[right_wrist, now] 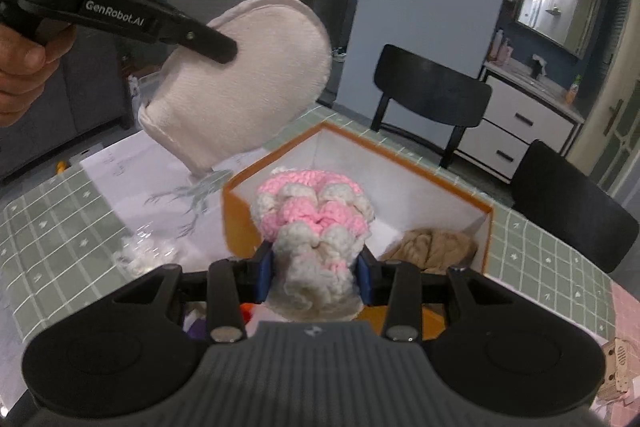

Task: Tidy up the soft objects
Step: 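Carry the white mitt and pink-white knitted item over the orange box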

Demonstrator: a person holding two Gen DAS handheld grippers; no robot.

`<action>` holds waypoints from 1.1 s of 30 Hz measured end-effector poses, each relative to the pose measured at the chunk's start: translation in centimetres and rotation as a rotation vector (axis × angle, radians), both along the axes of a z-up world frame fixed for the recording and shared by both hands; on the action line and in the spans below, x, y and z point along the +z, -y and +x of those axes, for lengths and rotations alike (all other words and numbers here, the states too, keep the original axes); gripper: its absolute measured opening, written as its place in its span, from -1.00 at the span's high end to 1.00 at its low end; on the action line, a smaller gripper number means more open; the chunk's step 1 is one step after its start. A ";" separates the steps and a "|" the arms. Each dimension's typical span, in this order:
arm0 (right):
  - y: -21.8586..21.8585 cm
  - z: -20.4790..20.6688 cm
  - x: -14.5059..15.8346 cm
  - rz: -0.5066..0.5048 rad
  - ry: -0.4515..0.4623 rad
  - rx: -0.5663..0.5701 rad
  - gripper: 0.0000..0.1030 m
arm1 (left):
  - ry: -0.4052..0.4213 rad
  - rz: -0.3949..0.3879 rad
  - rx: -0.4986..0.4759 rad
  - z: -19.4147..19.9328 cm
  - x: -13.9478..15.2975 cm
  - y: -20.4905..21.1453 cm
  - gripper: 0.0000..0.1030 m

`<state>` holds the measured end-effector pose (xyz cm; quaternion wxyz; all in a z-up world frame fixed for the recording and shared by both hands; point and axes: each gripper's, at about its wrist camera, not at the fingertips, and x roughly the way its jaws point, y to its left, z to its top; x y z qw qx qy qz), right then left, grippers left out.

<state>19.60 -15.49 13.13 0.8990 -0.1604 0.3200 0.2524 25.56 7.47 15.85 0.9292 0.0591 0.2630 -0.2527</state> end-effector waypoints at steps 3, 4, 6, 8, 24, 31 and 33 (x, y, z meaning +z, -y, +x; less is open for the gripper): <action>0.8 1.4 0.0 0.001 0.005 -0.035 0.22 | -0.015 -0.031 -0.017 1.7 -0.1 1.4 0.90; 1.1 1.9 -0.1 0.002 0.004 -0.048 0.22 | -0.026 -0.047 -0.025 2.2 -0.4 1.9 0.90; 1.9 2.9 -0.3 -0.001 0.001 -0.073 0.22 | -0.060 -0.092 -0.048 3.6 -1.0 2.7 0.90; 2.7 3.7 -0.6 -0.001 -0.004 -0.099 0.22 | -0.101 -0.133 -0.076 5.1 -2.0 3.7 0.90; 4.8 11.3 -4.2 -0.034 -0.083 -0.190 0.22 | -0.441 -0.163 0.015 14.6 -14.0 4.0 0.90; 1.9 15.3 -6.6 -0.089 -0.138 -0.155 0.21 | -0.433 -0.021 0.078 15.5 -16.0 1.8 0.81; 0.5 16.2 -7.5 -0.132 -0.147 -0.131 0.21 | -0.420 0.031 0.089 15.8 -16.0 1.9 0.75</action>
